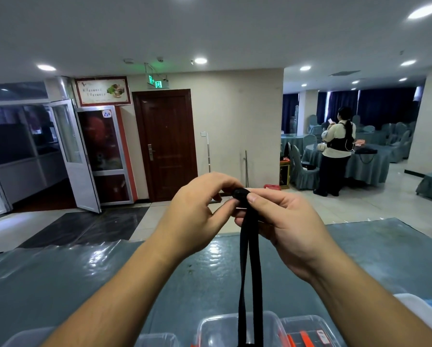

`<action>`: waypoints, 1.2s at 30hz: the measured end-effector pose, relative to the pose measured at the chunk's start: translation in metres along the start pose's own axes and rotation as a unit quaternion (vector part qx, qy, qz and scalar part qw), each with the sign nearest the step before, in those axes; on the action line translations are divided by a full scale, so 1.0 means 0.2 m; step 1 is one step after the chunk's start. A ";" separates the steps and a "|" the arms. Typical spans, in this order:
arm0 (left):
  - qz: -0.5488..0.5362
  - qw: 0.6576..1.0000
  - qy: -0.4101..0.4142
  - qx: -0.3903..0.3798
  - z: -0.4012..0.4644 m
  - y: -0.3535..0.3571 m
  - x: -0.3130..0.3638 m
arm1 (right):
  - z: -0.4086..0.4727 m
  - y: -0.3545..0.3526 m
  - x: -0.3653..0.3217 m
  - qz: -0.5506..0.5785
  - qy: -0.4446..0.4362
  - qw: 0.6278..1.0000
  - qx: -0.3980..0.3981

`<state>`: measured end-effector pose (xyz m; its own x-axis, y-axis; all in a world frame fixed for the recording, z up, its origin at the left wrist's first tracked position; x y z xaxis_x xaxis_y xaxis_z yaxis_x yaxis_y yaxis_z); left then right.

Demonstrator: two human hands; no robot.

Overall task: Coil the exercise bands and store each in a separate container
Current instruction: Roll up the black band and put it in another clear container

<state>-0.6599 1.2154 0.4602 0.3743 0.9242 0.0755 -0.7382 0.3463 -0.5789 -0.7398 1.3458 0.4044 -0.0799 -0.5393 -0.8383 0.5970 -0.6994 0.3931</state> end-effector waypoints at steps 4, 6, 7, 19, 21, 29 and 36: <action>-0.005 0.996 -0.035 0.086 -0.04 0.01 0.01 | 0.00 -0.03 -0.01 0.038 -0.070 0.995 0.067; -0.018 0.989 -0.064 0.135 -0.07 0.03 0.02 | 0.00 -0.04 -0.02 0.046 -0.102 0.990 0.090; -0.027 0.985 -0.080 0.153 -0.08 0.04 0.02 | 0.00 -0.03 -0.02 0.046 -0.110 0.989 0.092; -0.317 0.905 -0.275 0.069 -0.06 0.19 -0.13 | 0.04 -0.08 -0.03 0.006 -0.135 0.982 0.129; -0.372 0.874 -0.297 0.100 -0.07 0.21 -0.13 | 0.05 -0.07 -0.01 0.027 -0.149 0.979 0.139; -0.472 0.786 -0.359 0.175 -0.16 0.32 -0.12 | 0.02 -0.04 0.05 0.032 -0.153 0.980 0.125; -0.432 0.819 -0.361 0.112 -0.16 0.34 -0.14 | 0.04 -0.09 0.01 -0.032 -0.160 0.980 0.110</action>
<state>-0.7019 1.2071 0.3927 0.4422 0.1449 0.8852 -0.4869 0.8676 0.1012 -0.7571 1.3542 0.3977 -0.3782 -0.5864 -0.7163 0.3986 -0.8015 0.4457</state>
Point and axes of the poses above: each hand's wrist, its own z-axis towards the middle knuckle, its own y-axis out of the palm, x = y × z, the point moved 7 cm from there along z, towards the middle knuckle, and after that the axes turned 8 degrees about z, right-handed, at the moved point
